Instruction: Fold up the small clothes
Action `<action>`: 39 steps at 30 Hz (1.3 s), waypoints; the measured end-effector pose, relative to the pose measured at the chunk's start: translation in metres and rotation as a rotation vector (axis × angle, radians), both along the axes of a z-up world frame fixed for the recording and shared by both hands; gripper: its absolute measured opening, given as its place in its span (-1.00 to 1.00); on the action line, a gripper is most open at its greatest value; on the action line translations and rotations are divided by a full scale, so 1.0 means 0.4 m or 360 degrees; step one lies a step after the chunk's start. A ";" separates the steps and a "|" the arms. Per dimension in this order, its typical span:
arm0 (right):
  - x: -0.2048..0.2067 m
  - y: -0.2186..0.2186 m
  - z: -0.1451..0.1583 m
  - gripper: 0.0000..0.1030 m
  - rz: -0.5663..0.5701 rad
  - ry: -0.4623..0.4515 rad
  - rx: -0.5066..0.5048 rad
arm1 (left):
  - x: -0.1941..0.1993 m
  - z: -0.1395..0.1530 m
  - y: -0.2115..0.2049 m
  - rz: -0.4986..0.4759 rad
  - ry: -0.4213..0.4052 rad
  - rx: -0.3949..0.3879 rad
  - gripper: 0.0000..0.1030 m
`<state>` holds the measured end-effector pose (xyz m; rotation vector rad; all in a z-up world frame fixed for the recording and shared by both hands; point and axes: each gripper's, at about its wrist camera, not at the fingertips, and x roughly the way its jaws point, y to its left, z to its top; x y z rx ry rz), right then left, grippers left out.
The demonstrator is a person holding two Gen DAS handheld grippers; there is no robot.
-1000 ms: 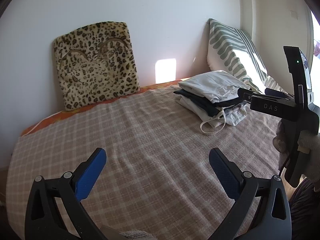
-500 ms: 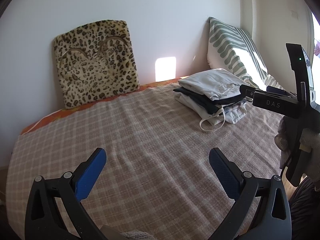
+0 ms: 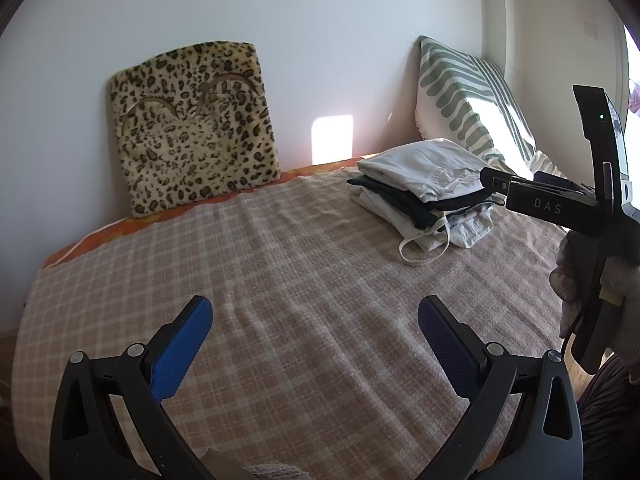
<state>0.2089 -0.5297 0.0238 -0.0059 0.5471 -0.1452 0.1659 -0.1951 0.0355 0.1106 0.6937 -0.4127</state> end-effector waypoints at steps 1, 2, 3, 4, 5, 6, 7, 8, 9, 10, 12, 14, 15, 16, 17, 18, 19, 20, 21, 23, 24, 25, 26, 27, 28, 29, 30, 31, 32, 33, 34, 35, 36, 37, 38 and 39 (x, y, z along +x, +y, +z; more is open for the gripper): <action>-0.001 0.000 0.000 0.99 0.0000 0.0000 0.0000 | -0.001 0.001 0.000 0.0002 -0.0002 -0.0001 0.99; -0.001 0.000 0.000 0.99 0.0000 0.0000 0.0002 | -0.002 0.003 0.000 0.0004 -0.0004 -0.0004 0.99; -0.002 0.000 -0.001 0.99 -0.0001 0.0000 0.0002 | -0.003 0.004 0.000 0.0004 -0.0007 -0.0005 0.99; -0.002 0.000 -0.001 0.99 -0.0001 0.0000 0.0003 | -0.005 0.006 -0.001 0.0006 -0.0010 -0.0005 0.99; -0.003 -0.001 -0.001 0.99 -0.0001 0.0000 0.0005 | -0.006 0.007 -0.001 0.0007 -0.0015 -0.0003 0.99; -0.002 0.001 0.001 0.99 0.0001 0.0002 0.0006 | -0.007 0.008 -0.001 0.0008 -0.0019 -0.0002 0.99; -0.002 0.002 0.002 0.99 0.0003 0.0003 0.0010 | -0.008 0.009 -0.003 0.0009 -0.0021 -0.0001 0.99; -0.002 0.003 0.005 0.99 0.0007 0.0004 0.0013 | -0.008 0.009 -0.003 0.0009 -0.0019 -0.0003 0.99; -0.002 0.005 0.007 0.99 0.0009 0.0002 0.0013 | -0.008 0.009 -0.003 0.0011 -0.0018 -0.0003 0.99; -0.003 0.006 0.009 0.99 0.0011 0.0000 0.0011 | -0.008 0.009 -0.003 0.0011 -0.0018 -0.0004 0.99; -0.003 0.008 0.010 0.99 0.0013 0.0000 0.0013 | -0.009 0.010 -0.003 0.0013 -0.0017 -0.0002 0.99; -0.003 0.010 0.011 0.99 0.0015 0.0000 0.0014 | -0.008 0.009 -0.001 0.0011 -0.0018 -0.0003 0.99; -0.003 0.010 0.012 0.99 0.0017 0.0000 0.0014 | -0.008 0.010 -0.001 0.0010 -0.0018 -0.0004 0.99; -0.001 0.010 0.012 0.99 0.0021 0.0000 0.0014 | -0.007 0.009 0.000 0.0010 -0.0017 -0.0005 0.99; 0.000 0.011 0.012 0.99 0.0023 -0.0001 0.0015 | -0.006 0.009 0.000 0.0009 -0.0017 -0.0006 0.99; 0.001 0.011 0.013 0.99 0.0024 -0.0001 0.0016 | -0.006 0.009 0.000 0.0008 -0.0016 -0.0007 0.99; 0.001 0.011 0.013 0.99 0.0023 -0.0001 0.0016 | -0.007 0.009 0.001 0.0011 -0.0017 -0.0007 0.99; 0.001 0.013 0.014 0.99 0.0023 -0.0003 0.0017 | -0.007 0.009 0.001 0.0009 -0.0017 -0.0007 0.99; 0.000 0.011 0.012 0.99 0.0023 -0.0002 0.0017 | -0.007 0.009 0.001 0.0009 -0.0016 -0.0007 0.99; 0.001 0.012 0.013 0.99 0.0025 -0.0001 0.0017 | -0.006 0.009 0.000 0.0011 -0.0015 -0.0007 0.99; -0.001 0.012 0.012 0.99 0.0023 -0.0001 0.0017 | -0.006 0.009 0.000 0.0012 -0.0015 -0.0007 0.99; -0.002 0.012 0.013 0.99 0.0020 -0.0002 0.0016 | -0.005 0.009 0.000 0.0012 -0.0014 -0.0008 0.99; -0.002 0.012 0.013 0.99 0.0020 -0.0002 0.0017 | -0.006 0.009 0.000 0.0012 -0.0013 -0.0008 0.99; -0.001 0.012 0.013 0.99 0.0022 -0.0002 0.0019 | -0.006 0.009 0.000 0.0012 -0.0013 -0.0010 0.99; -0.001 0.011 0.013 0.99 0.0022 -0.0003 0.0018 | -0.005 0.009 0.000 0.0012 -0.0014 -0.0009 0.99; 0.000 0.011 0.013 0.99 0.0022 -0.0004 0.0017 | -0.005 0.009 0.001 0.0011 -0.0014 -0.0008 0.99; 0.001 0.012 0.013 0.99 0.0021 -0.0006 0.0017 | -0.005 0.009 0.001 0.0012 -0.0014 -0.0009 0.99; 0.000 0.013 0.013 0.99 0.0020 -0.0007 0.0019 | -0.006 0.010 0.001 0.0013 -0.0013 -0.0011 0.99; 0.000 0.013 0.013 0.99 0.0020 -0.0006 0.0019 | -0.004 0.009 0.001 0.0009 -0.0012 -0.0010 0.99; 0.000 0.013 0.013 0.99 0.0021 -0.0006 0.0018 | -0.005 0.009 0.001 0.0011 -0.0013 -0.0009 0.99; 0.001 0.014 0.014 1.00 0.0021 -0.0005 0.0017 | -0.004 0.009 0.001 0.0011 -0.0014 -0.0009 0.99; -0.001 0.013 0.013 0.99 0.0019 -0.0005 0.0017 | -0.005 0.008 0.003 0.0015 -0.0013 -0.0010 0.99; -0.001 0.013 0.013 0.99 0.0020 -0.0006 0.0018 | -0.005 0.008 0.003 0.0014 -0.0011 -0.0012 0.99; -0.002 0.013 0.013 0.99 0.0018 -0.0006 0.0018 | -0.005 0.008 0.003 0.0015 -0.0011 -0.0012 0.99; -0.002 0.014 0.013 0.99 0.0018 -0.0006 0.0017 | -0.005 0.008 0.003 0.0014 -0.0012 -0.0012 0.99; -0.003 0.014 0.013 0.99 0.0018 -0.0007 0.0018 | -0.005 0.008 0.003 0.0013 -0.0013 -0.0011 0.99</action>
